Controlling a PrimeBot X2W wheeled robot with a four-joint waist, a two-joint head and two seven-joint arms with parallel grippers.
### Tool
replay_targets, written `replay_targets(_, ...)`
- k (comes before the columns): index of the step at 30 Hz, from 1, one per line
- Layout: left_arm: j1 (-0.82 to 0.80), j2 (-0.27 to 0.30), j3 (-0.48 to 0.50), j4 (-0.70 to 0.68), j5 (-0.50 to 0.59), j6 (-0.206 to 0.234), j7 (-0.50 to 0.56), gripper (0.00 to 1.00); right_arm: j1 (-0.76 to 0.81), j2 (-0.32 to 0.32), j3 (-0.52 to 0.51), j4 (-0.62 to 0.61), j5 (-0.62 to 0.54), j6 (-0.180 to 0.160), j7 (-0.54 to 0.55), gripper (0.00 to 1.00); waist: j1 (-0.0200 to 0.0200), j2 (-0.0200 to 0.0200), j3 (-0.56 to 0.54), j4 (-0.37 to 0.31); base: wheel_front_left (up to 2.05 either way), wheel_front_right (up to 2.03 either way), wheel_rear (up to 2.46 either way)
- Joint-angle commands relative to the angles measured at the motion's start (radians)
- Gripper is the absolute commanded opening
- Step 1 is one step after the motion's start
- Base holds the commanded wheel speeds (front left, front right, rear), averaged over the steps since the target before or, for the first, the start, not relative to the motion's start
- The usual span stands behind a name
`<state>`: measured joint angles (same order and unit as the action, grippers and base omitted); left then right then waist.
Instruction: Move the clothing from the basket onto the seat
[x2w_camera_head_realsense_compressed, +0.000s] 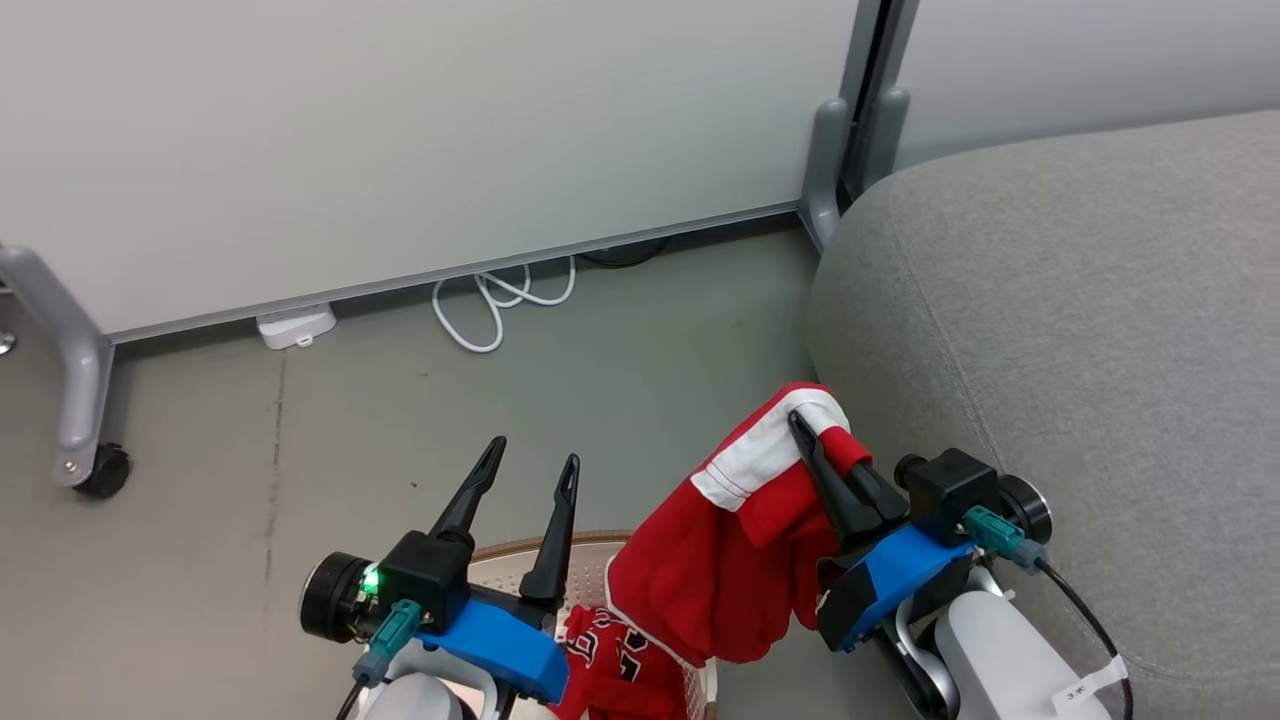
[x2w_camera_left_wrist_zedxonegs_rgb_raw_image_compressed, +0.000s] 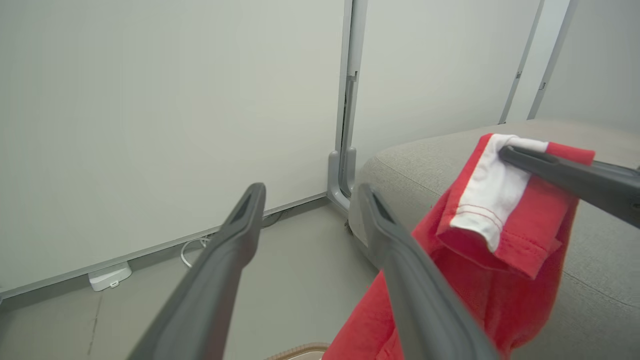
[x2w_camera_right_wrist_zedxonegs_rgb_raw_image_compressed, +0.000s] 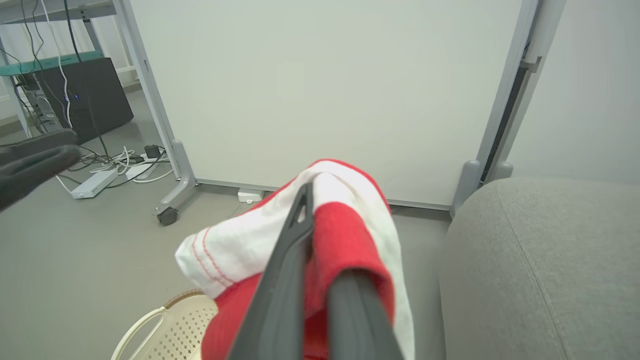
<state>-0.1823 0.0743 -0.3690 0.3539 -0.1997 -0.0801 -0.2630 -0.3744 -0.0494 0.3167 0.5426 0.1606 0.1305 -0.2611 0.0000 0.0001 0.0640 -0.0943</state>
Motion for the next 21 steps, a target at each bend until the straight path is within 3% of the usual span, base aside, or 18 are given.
replay_targets(1, -0.003, -0.001, 0.005, 0.000, 0.008, -0.003, -0.003, 1.00, 0.005, -0.002, 0.001, -0.005, 0.004, 0.000, -0.003, 0.00, 0.0000, -0.0001, 0.009, -0.028, 0.00, 0.00, 0.00)
replay_targets(21, -0.033, -0.010, 0.028, 0.064, 0.044, -0.035, -0.003, 1.00, 0.010, -0.002, 0.011, -0.018, 0.038, 0.000, -0.005, 0.00, 0.0000, -0.0001, 0.057, -0.277, 0.00, 0.00, 0.00)
